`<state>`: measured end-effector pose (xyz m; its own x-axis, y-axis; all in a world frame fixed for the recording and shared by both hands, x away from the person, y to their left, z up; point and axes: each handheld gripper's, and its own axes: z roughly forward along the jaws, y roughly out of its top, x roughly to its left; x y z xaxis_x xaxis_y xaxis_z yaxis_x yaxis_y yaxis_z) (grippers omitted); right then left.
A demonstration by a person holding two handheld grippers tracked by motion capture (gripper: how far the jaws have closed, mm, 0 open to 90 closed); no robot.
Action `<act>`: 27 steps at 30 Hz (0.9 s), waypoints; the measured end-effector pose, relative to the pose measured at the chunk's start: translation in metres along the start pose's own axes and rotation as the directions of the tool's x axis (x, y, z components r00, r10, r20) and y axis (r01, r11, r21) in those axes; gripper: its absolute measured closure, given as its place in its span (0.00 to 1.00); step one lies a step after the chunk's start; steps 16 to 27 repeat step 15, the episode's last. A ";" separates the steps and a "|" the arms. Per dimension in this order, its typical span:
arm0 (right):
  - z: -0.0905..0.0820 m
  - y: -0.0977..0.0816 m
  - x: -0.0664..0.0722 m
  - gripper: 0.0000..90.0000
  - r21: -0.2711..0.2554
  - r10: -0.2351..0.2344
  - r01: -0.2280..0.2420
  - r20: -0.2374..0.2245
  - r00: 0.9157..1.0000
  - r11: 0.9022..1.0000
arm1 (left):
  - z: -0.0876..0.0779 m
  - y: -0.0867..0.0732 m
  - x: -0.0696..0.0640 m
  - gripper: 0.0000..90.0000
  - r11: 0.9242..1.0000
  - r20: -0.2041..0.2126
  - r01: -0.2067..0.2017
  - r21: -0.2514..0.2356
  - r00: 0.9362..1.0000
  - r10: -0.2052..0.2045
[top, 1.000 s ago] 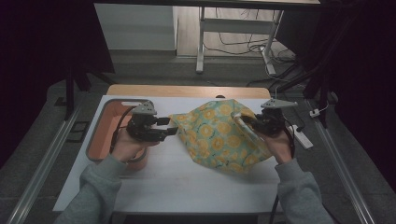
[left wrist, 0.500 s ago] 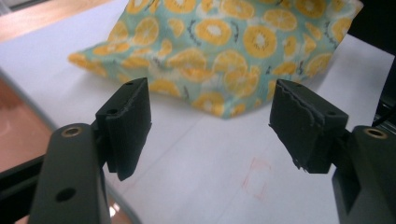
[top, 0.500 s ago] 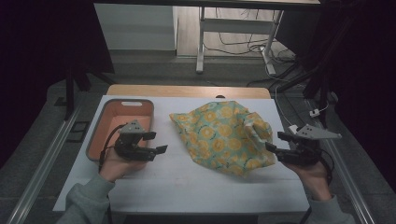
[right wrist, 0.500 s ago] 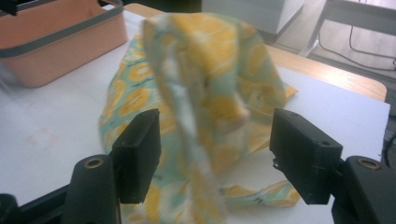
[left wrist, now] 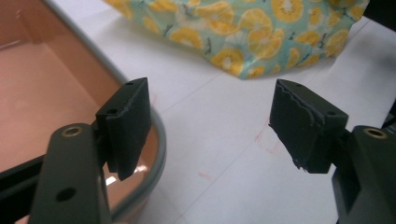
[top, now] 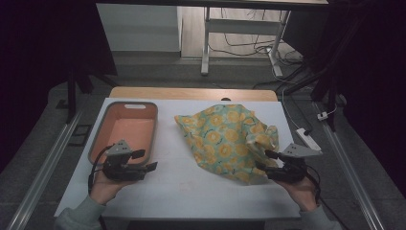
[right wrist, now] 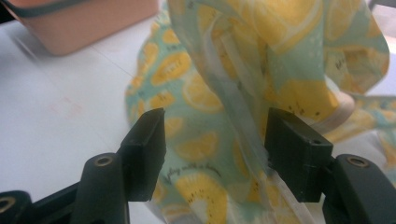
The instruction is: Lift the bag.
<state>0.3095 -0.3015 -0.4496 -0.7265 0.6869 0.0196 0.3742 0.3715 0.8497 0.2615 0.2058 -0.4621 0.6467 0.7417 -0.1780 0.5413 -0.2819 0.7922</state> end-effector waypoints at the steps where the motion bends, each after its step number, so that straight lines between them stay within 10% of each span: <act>1: 0.000 -0.003 0.000 0.42 0.004 0.005 -0.005 -0.001 1.000 1.000 | -0.001 -0.003 0.000 0.33 1.000 -0.002 0.001 0.002 1.000 -0.001; 27: -0.004 -0.017 -0.003 0.41 -0.003 0.006 -0.006 0.026 1.000 1.000 | -0.003 -0.011 0.000 0.33 1.000 -0.012 0.003 0.002 1.000 -0.003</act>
